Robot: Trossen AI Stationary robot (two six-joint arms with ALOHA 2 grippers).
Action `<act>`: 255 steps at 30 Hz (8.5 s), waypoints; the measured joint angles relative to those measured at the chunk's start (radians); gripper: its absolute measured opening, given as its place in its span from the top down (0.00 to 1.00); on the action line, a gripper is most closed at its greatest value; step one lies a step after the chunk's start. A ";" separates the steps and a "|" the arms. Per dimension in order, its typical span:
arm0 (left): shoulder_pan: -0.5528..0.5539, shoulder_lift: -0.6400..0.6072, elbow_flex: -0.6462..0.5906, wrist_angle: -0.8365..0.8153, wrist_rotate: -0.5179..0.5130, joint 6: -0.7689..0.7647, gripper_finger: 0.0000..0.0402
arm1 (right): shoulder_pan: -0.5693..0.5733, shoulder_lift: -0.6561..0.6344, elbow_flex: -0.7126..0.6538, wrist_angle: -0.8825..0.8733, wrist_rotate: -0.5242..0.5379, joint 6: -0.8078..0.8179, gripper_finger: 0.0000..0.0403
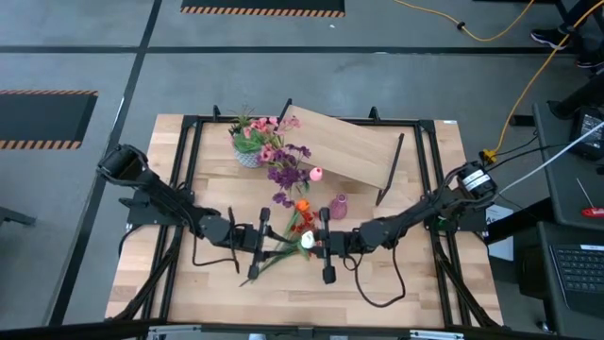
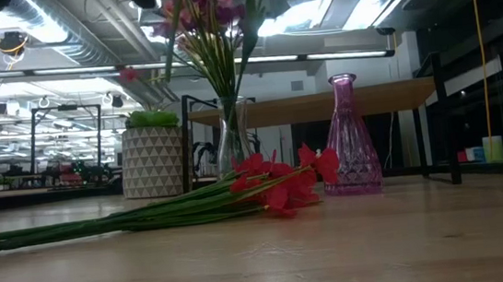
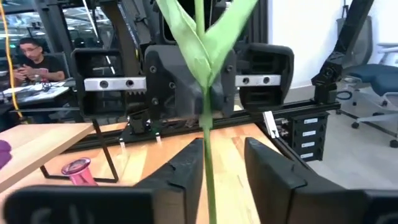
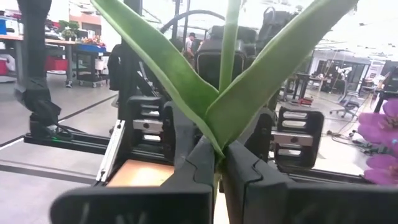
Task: Pick and place flowers into a vace then onto a shelf
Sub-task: Put the white tulip into the purple vase, then put the orange tulip into the purple vase
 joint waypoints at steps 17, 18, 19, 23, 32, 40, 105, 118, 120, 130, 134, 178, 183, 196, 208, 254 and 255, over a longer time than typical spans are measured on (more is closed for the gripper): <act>-0.191 -0.229 0.000 -0.388 -0.199 -0.075 0.66 | 0.117 -0.151 0.000 -0.285 0.108 0.033 0.98; -0.200 -0.246 0.000 -0.421 -0.205 -0.083 0.67 | 0.117 -0.160 0.000 -0.312 0.109 0.051 0.98; -0.208 -0.263 0.000 -0.447 -0.205 -0.093 0.67 | 0.117 -0.173 0.000 -0.343 0.110 0.069 0.98; -0.238 -0.335 0.000 -0.569 -0.205 -0.130 0.70 | 0.117 -0.231 0.000 -0.461 0.111 0.132 0.98; -0.289 -0.414 -0.001 -0.833 -0.252 -0.213 0.84 | 0.123 -0.361 0.000 -0.685 0.270 0.139 0.98; -0.279 -0.416 -0.001 -0.887 -0.288 -0.246 0.99 | 0.135 -0.437 -0.027 -0.762 0.393 0.119 0.98; -0.104 -0.415 -0.001 -0.904 -0.284 -0.289 0.99 | -0.150 -0.749 -0.612 -0.348 0.232 0.208 0.98; -0.104 -0.415 -0.001 -0.903 -0.289 -0.289 0.99 | -0.208 -0.618 -0.612 -0.294 0.208 0.268 0.93; -0.104 -0.415 -0.001 -0.904 -0.289 -0.289 0.99 | -0.214 -0.613 -0.612 -0.295 0.208 0.269 0.90; -0.104 -0.415 -0.001 -0.904 -0.289 -0.289 0.99 | -0.214 -0.633 -0.612 -0.291 0.172 0.271 0.62; -0.104 -0.415 -0.001 -0.904 -0.288 -0.289 0.99 | -0.213 -0.633 -0.612 -0.295 0.163 0.297 0.53; -0.106 -0.415 -0.001 -0.938 -0.082 -0.376 0.99 | 0.081 -0.634 0.033 -1.826 0.389 0.994 0.58; -0.106 -0.396 0.000 -0.939 -0.069 -0.473 0.99 | 0.178 -0.597 0.034 -1.758 0.389 1.030 0.65; -0.125 -0.085 0.093 -0.985 0.008 -0.633 1.00 | 0.351 -0.369 0.034 -1.452 0.512 1.020 0.97; -0.125 0.099 0.420 -1.389 0.007 -0.790 0.99 | 0.371 -0.196 0.034 -1.252 0.595 0.993 0.98; 0.026 0.306 0.368 -1.332 0.014 -0.988 0.60 | 0.370 -0.141 0.033 -1.192 0.595 0.945 0.95; 0.026 0.306 0.368 -1.333 0.014 -0.988 0.60 | 0.370 -0.141 0.033 -1.192 0.595 0.945 0.95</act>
